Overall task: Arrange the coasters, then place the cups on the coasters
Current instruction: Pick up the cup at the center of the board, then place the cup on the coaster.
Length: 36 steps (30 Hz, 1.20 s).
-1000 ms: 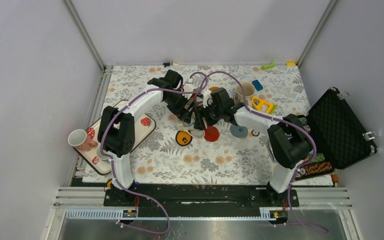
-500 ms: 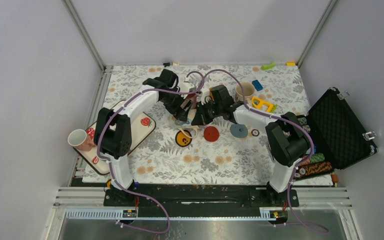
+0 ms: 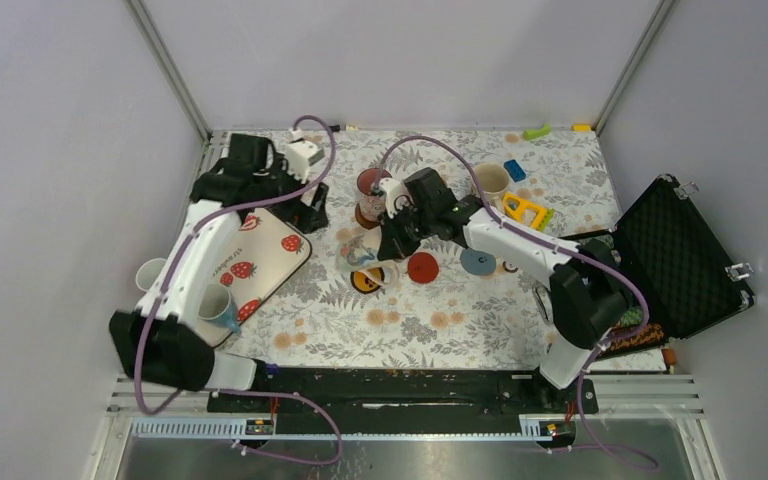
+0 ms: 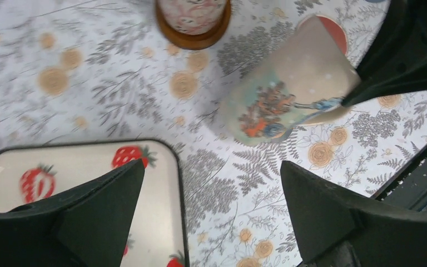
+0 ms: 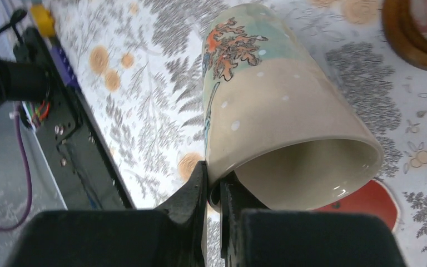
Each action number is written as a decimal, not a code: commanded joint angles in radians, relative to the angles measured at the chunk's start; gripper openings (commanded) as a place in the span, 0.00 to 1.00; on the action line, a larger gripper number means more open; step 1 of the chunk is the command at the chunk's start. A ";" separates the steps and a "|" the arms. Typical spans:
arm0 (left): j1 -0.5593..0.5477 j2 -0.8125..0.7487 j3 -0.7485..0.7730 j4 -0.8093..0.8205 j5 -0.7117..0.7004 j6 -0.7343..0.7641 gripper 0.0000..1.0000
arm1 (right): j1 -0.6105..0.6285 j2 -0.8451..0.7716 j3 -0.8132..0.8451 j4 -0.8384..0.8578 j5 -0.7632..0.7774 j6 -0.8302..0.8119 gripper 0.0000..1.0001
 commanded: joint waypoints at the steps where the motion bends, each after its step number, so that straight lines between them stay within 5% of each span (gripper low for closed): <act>1: 0.085 -0.182 -0.090 -0.006 0.005 0.003 0.97 | 0.115 -0.150 0.112 -0.114 0.034 -0.184 0.00; 13: 0.517 -0.568 -0.449 0.126 -0.071 0.011 0.99 | 0.473 -0.062 0.285 -0.551 0.392 -0.546 0.00; 17: 0.652 -0.577 -0.537 0.188 0.034 -0.024 0.99 | 0.550 -0.016 0.301 -0.587 0.447 -0.570 0.00; 26: 0.767 -0.670 -0.647 0.273 0.089 -0.060 0.99 | 0.649 0.015 0.326 -0.592 0.428 -0.589 0.01; 36: 0.943 -0.633 -0.638 0.207 0.307 -0.021 0.99 | 0.735 0.030 0.380 -0.602 0.427 -0.602 0.26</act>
